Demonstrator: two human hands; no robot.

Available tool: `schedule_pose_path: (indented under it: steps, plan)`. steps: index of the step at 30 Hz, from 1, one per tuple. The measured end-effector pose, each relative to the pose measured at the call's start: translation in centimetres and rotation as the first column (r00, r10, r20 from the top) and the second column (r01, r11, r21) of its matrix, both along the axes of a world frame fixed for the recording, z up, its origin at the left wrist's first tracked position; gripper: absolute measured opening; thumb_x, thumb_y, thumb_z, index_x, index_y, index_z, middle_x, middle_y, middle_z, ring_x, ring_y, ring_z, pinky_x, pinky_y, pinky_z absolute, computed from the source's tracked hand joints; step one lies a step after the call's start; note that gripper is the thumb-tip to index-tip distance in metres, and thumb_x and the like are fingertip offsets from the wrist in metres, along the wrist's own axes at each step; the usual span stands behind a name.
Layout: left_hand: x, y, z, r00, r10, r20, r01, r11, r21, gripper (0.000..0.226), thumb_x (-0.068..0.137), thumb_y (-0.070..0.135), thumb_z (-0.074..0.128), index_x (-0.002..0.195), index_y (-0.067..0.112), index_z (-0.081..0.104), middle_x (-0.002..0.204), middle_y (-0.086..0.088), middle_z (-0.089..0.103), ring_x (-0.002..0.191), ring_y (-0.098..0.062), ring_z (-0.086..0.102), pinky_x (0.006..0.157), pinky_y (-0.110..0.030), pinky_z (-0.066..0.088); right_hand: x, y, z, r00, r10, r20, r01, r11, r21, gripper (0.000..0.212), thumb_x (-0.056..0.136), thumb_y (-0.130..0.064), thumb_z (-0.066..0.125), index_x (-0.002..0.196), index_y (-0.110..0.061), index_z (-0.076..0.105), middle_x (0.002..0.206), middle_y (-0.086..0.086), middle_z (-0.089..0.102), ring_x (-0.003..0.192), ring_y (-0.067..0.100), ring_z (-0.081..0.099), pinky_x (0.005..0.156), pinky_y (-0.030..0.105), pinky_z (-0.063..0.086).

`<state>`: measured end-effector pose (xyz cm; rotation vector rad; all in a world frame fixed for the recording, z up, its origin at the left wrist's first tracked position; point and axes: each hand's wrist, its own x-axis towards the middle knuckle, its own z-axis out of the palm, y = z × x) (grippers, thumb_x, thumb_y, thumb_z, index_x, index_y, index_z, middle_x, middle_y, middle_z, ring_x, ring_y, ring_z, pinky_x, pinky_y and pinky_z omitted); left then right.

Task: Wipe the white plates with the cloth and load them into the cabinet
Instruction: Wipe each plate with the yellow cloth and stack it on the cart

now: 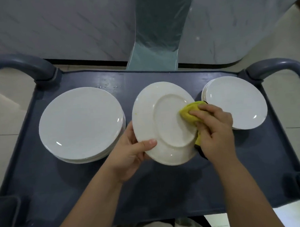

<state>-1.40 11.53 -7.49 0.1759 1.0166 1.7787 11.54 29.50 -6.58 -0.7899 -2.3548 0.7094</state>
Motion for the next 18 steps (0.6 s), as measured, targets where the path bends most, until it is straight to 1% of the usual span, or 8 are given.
schedule_pose_path:
  steps: [2, 5, 7, 9, 11, 14, 16, 18]
  plan:
    - [0.3, 0.2, -0.1, 0.998, -0.053, -0.031, 0.052, 0.998, -0.022, 0.068, 0.072, -0.002, 0.069, 0.131, 0.028, 0.051, 0.124, -0.005, 0.066, 0.111, -0.025, 0.065, 0.077, -0.040, 0.058, -1.7, -0.7, 0.5, 0.999, -0.023, -0.033, 0.024, 1.000, 0.010, 0.033, 0.089, -0.004, 0.060, 0.114, -0.023, 0.070, 0.126, -0.008, 0.053, 0.108, 0.017, 0.040, 0.101, 0.027, 0.036]
    - [0.0, 0.8, -0.1, 0.998, 0.066, -0.018, -0.066, 0.998, -0.014, 0.068, 0.071, -0.009, 0.072, 0.128, 0.024, 0.053, 0.118, -0.006, 0.069, 0.106, -0.025, 0.067, 0.079, -0.038, 0.059, -2.3, -3.5, -0.1, 0.976, 0.213, -0.044, -0.209, 0.975, 0.082, 0.034, 0.090, -0.008, 0.052, 0.116, -0.022, 0.069, 0.128, -0.007, 0.053, 0.107, 0.014, 0.043, 0.101, 0.023, 0.033]
    - [-0.6, 1.0, 0.0, 0.989, 0.150, -0.015, -0.150, 0.989, 0.002, 0.062, 0.071, -0.010, 0.068, 0.123, 0.020, 0.054, 0.110, -0.004, 0.072, 0.100, -0.022, 0.069, 0.076, -0.034, 0.059, -1.1, -4.7, -1.2, 0.966, 0.254, -0.043, -0.251, 0.966, 0.058, 0.040, 0.087, -0.001, 0.048, 0.113, -0.020, 0.071, 0.128, -0.007, 0.055, 0.101, 0.016, 0.044, 0.098, 0.019, 0.032]
    - [-1.2, 1.0, 0.1, 0.989, 0.144, -0.010, -0.144, 0.990, 0.004, 0.063, 0.071, -0.011, 0.069, 0.123, 0.020, 0.054, 0.111, -0.003, 0.072, 0.101, -0.021, 0.069, 0.072, -0.035, 0.059, 0.3, -4.1, -1.8, 0.986, 0.162, -0.042, -0.162, 0.987, 0.008, 0.044, 0.082, 0.010, 0.050, 0.109, -0.016, 0.072, 0.126, -0.006, 0.056, 0.097, 0.022, 0.046, 0.098, 0.017, 0.031]
    - [-1.2, 0.9, 0.0, 0.997, 0.069, -0.016, -0.069, 0.998, -0.013, 0.066, 0.070, -0.005, 0.067, 0.129, 0.023, 0.053, 0.118, -0.004, 0.069, 0.106, -0.024, 0.067, 0.071, -0.038, 0.058, 0.7, -2.3, -1.8, 0.999, -0.004, -0.037, 0.002, 0.999, -0.052, 0.042, 0.081, 0.015, 0.055, 0.107, -0.013, 0.072, 0.124, -0.006, 0.055, 0.102, 0.026, 0.046, 0.100, 0.016, 0.031]
    - [-0.2, 1.0, -0.2, 0.994, -0.084, -0.071, 0.082, 0.996, -0.036, 0.065, 0.070, -0.003, 0.070, 0.125, 0.030, 0.055, 0.119, -0.002, 0.068, 0.107, -0.023, 0.067, 0.073, -0.036, 0.058, -1.3, -0.7, -0.3, 0.983, -0.177, -0.042, 0.172, 0.979, -0.107, 0.032, 0.088, 0.001, 0.059, 0.111, -0.017, 0.071, 0.124, -0.003, 0.057, 0.108, 0.022, 0.044, 0.101, 0.025, 0.036]
    - [0.3, 1.1, -0.1, 0.992, -0.076, -0.096, 0.073, 0.997, -0.032, 0.063, 0.070, -0.003, 0.071, 0.122, 0.030, 0.057, 0.116, -0.003, 0.070, 0.104, -0.022, 0.068, 0.072, -0.036, 0.058, -2.8, -2.0, 0.5, 0.997, -0.050, -0.056, 0.048, 0.999, -0.025, 0.033, 0.088, -0.005, 0.058, 0.115, -0.019, 0.070, 0.126, -0.004, 0.056, 0.107, 0.020, 0.045, 0.100, 0.030, 0.037]
    - [0.0, 1.2, 0.1, 0.996, 0.028, -0.081, -0.030, 0.999, -0.022, 0.062, 0.070, -0.004, 0.070, 0.124, 0.022, 0.055, 0.116, -0.008, 0.070, 0.104, -0.025, 0.068, 0.076, -0.037, 0.059, -2.8, -3.6, 0.4, 0.982, 0.174, -0.073, -0.170, 0.984, 0.049, 0.036, 0.088, -0.004, 0.055, 0.118, -0.022, 0.069, 0.128, -0.007, 0.053, 0.109, 0.017, 0.045, 0.101, 0.027, 0.035]
